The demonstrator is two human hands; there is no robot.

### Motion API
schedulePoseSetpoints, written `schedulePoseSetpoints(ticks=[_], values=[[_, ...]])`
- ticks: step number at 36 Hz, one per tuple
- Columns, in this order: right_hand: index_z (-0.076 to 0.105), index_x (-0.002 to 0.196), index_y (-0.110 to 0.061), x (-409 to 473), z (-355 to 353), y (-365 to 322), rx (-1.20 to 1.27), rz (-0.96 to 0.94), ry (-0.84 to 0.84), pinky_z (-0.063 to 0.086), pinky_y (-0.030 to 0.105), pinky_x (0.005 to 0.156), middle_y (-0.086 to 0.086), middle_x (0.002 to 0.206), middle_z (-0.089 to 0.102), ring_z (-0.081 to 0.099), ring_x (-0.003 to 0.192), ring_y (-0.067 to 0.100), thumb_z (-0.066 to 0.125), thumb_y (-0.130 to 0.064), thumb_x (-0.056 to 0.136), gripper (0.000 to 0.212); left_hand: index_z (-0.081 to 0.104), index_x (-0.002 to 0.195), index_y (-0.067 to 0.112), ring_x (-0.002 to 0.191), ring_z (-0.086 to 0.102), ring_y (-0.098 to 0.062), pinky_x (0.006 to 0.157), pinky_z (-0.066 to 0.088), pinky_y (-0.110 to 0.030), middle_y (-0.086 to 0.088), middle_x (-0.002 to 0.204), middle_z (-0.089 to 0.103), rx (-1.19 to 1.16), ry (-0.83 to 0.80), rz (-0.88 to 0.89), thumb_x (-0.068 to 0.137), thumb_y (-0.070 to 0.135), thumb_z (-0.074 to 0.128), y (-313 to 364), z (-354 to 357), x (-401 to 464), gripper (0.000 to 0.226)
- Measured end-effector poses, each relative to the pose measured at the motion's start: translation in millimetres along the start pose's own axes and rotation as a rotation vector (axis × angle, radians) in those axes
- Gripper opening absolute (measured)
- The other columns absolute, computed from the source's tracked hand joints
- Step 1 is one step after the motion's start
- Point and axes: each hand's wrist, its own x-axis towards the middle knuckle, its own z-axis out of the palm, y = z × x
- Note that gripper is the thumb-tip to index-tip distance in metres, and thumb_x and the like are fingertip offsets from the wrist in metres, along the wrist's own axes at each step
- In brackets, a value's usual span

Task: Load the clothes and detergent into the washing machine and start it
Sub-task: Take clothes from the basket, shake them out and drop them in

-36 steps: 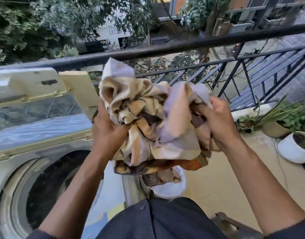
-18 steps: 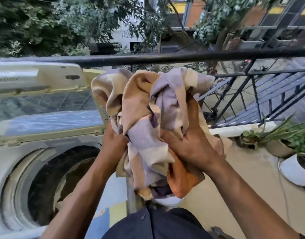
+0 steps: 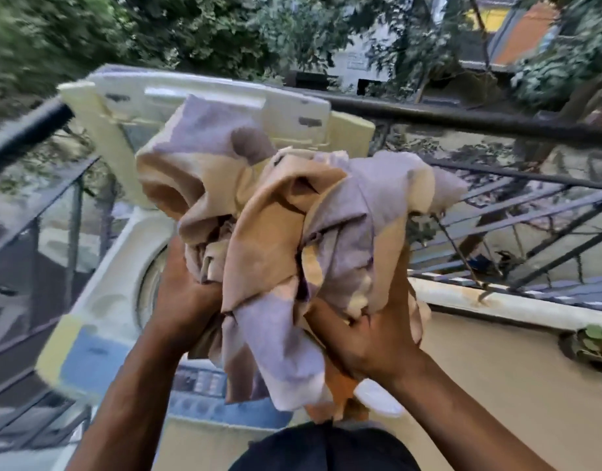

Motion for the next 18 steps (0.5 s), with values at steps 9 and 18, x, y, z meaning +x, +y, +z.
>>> schedulePoseSetpoints(ticks=[9, 18], values=[[0.063, 0.129, 0.001, 34, 64, -32, 0.091, -0.126, 0.032, 0.039, 0.046, 0.116, 0.021, 0.129, 0.063, 0.055, 0.135, 0.032, 0.063, -0.06, 0.091, 0.072, 0.058, 0.114, 0.036, 0.098, 0.064, 0.008, 0.089, 0.051, -0.017, 0.023, 0.103, 0.071, -0.153, 0.069, 0.152, 0.052, 0.04, 0.072, -50, -70, 15, 0.064], [0.061, 0.127, 0.007, 66, 125, -20, 0.134, -0.207, 0.055, 0.04, 0.052, 0.113, 0.024, 0.128, 0.062, 0.056, 0.132, 0.039, 0.06, -0.06, 0.091, 0.076, 0.057, 0.107, 0.024, 0.079, 0.057, 0.016, 0.078, 0.049, -0.018, 0.021, 0.084, 0.07, -0.201, 0.134, 0.117, 0.05, 0.04, 0.062, -77, -101, 51, 0.059]])
